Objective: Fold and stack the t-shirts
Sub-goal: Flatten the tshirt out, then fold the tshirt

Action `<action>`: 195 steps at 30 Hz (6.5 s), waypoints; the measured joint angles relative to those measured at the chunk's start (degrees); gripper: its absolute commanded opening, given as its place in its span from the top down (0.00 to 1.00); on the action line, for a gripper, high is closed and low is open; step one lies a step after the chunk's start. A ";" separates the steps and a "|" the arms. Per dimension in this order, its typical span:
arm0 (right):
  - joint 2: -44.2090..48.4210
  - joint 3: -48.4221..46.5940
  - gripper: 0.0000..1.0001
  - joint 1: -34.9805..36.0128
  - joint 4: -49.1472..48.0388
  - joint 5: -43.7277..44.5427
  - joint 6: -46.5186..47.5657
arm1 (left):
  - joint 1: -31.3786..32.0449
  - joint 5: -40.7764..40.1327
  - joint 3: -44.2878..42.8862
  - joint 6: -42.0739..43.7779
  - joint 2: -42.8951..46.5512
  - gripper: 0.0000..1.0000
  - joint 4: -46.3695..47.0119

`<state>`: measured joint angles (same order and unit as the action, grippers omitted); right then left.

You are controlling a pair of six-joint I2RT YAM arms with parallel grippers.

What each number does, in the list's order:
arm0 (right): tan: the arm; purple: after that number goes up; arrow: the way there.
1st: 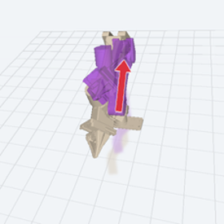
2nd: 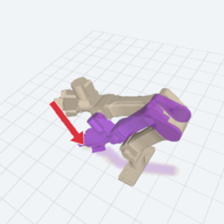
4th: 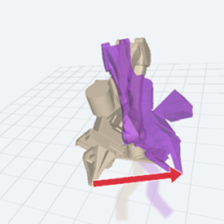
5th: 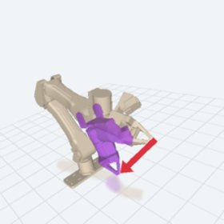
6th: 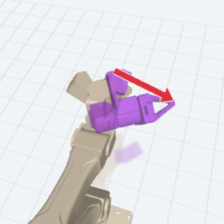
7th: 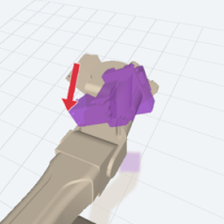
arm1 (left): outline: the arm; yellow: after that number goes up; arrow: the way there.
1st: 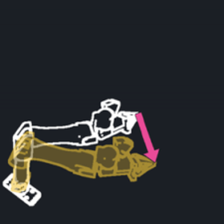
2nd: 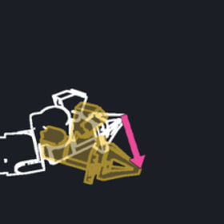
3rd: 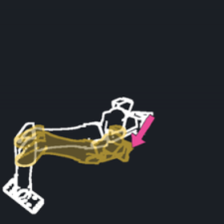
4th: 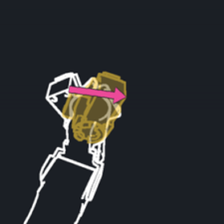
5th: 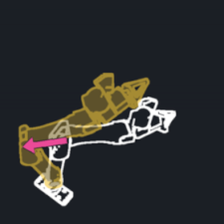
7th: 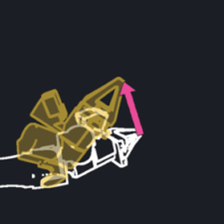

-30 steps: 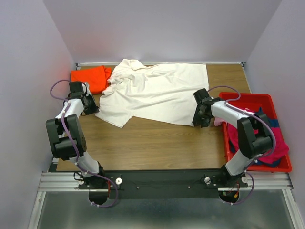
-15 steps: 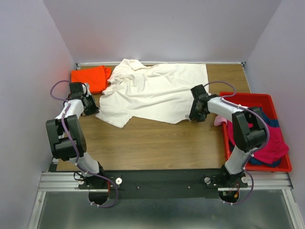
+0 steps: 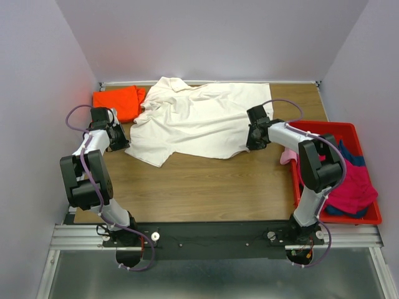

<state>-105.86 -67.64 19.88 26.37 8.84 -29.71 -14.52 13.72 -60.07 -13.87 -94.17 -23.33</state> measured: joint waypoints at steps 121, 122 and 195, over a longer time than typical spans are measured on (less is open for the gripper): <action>29.07 16.61 1.00 -6.47 30.53 -8.02 -0.81 | 0.00 -4.50 13.99 -18.47 42.51 1.00 -17.88; 29.46 16.61 1.00 -6.47 30.88 -8.37 -0.61 | 0.00 -4.72 13.99 -18.73 43.12 1.00 -19.06; -6.58 -18.91 0.55 -18.14 31.69 -7.06 -1.62 | 11.76 3.74 -47.87 -9.51 -25.05 0.40 -13.64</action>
<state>-112.44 -86.54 1.74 58.06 1.78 -31.33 -2.76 17.45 -107.94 -23.38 -119.22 -36.97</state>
